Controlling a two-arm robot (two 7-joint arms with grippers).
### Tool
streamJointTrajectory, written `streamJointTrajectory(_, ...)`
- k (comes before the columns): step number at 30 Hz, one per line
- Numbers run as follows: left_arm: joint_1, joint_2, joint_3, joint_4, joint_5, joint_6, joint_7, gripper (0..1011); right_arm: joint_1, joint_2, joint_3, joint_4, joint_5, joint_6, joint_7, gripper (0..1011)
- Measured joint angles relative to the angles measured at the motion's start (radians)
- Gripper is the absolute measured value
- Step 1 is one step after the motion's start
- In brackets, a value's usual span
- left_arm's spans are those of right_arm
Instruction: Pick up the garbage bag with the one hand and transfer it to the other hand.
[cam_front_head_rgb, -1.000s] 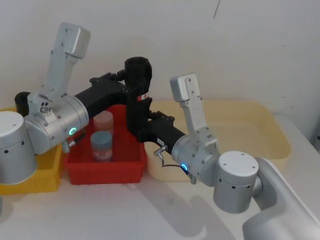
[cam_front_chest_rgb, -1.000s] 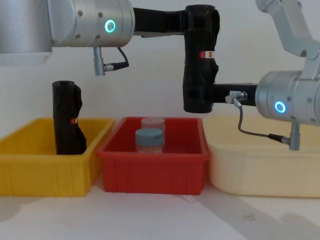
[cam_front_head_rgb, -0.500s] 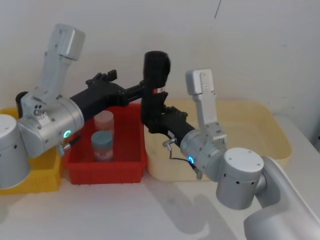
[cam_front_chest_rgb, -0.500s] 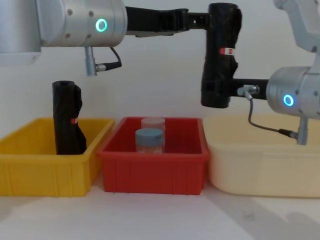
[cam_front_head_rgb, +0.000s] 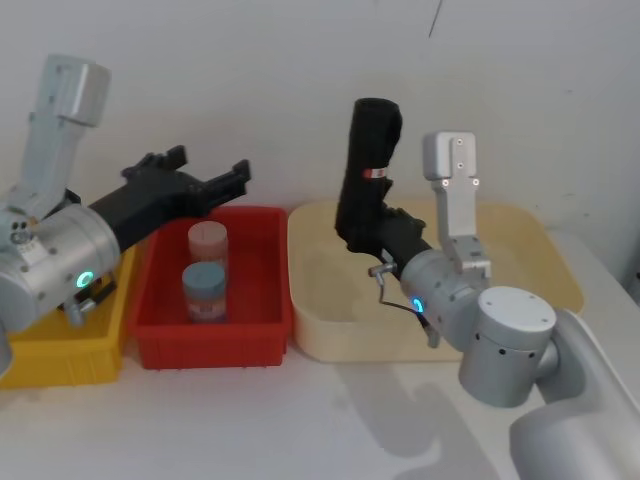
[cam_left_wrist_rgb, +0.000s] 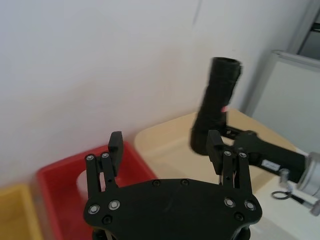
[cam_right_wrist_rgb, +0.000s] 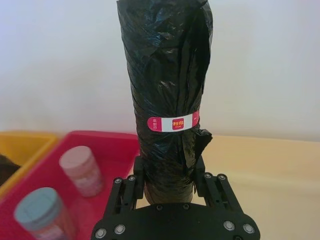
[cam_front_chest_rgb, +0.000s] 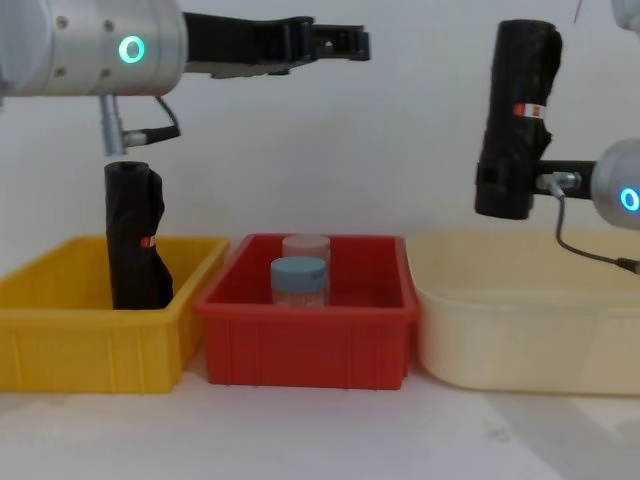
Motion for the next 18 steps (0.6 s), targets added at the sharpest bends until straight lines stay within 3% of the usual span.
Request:
streamJointTrajectory(9,0.042,0.02,-0.044,-0.008,-0.005,0.002,0.065,1001,-0.024,0.034,0.023,-0.004,-0.018,0.024,-0.007,561)
streamJointTrajectory(18,0.07,0.03,-0.081,0.012,0.004,-0.01,0.119,1001,-0.053,0.063,0.035,-0.024,-0.034,0.024,0.007,828)
